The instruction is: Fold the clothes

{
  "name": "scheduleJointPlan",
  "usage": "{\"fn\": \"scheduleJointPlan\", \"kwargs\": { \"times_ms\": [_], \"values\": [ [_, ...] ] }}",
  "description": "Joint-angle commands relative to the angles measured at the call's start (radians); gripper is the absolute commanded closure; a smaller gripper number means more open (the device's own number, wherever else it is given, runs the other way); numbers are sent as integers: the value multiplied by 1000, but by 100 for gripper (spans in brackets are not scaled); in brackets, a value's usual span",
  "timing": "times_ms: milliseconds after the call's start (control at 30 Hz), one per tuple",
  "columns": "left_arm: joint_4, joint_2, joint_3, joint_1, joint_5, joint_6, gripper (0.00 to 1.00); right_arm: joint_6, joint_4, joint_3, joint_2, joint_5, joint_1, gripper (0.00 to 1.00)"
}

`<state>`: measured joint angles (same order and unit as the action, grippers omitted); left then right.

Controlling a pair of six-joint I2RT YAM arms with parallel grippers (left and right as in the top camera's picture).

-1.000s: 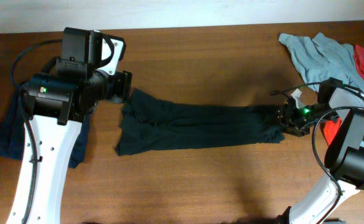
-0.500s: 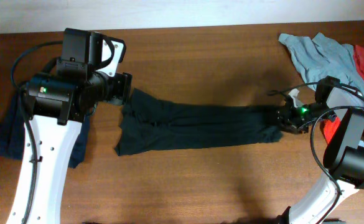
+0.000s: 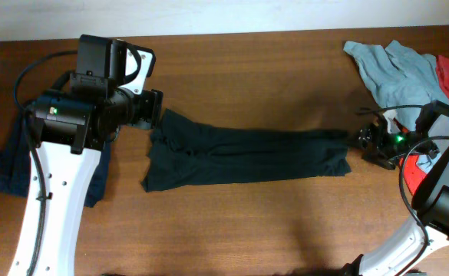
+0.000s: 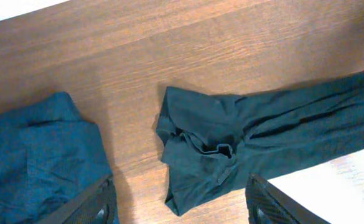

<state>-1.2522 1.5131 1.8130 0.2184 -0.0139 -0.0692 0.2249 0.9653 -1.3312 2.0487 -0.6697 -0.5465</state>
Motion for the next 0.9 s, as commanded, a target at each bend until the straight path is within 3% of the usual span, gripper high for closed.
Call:
{"fn": "scheduleJointPlan", "kwargs": {
  "times_ms": [0,233,300,333,367,467,733,867],
  "values": [
    [6,0,2,1,11,9,34,33,-15,13,24,-14,47,5],
    [4,0,2,1,11,9,34,33,-23,13,51,8,145,7],
    [0,0,2,1,11,9,34,33,-16,13,74,16,164,17],
    [-3,0,2,1,11,9,34,32,-11,14,88,27,170,27],
    [-4,0,2,1,11,9,34,32,-10,15,94,35,172,30],
    [-6,0,2,1,11,9,34,29,-1,16,100,101,171,52],
    [-6,0,2,1,11,9,34,-36,14,-14,83,134,171,96],
    [-6,0,2,1,11,9,34,-172,38,-66,13,358,171,96]
  ]
}}
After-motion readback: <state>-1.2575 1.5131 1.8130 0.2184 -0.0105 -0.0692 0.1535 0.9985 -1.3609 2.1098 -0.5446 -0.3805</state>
